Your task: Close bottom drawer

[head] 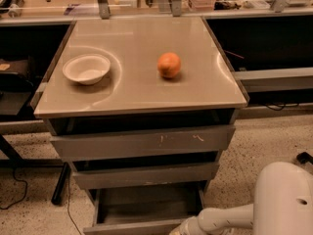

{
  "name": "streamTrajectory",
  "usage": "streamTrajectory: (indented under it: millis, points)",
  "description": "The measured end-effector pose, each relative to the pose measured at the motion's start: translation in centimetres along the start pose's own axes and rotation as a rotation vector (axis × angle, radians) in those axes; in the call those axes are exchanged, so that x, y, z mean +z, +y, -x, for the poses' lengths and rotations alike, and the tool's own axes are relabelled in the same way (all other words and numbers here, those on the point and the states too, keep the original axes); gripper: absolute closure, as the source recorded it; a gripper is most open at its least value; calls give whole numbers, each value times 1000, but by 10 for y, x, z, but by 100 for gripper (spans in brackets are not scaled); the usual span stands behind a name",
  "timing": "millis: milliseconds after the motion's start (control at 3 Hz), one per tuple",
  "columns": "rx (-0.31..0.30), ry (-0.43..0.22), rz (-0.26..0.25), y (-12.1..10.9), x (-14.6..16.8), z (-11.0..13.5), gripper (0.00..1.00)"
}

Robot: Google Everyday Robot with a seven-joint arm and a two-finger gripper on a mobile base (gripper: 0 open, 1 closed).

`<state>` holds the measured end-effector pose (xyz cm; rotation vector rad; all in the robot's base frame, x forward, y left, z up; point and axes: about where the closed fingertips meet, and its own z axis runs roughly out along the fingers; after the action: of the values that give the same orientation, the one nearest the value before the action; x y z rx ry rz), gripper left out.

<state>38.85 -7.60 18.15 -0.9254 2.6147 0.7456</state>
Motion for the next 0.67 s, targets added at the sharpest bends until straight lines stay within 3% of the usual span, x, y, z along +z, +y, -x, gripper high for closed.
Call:
streamTrajectory:
  millis: [667]
  points:
    - [36, -20, 10, 0, 15, -3, 100]
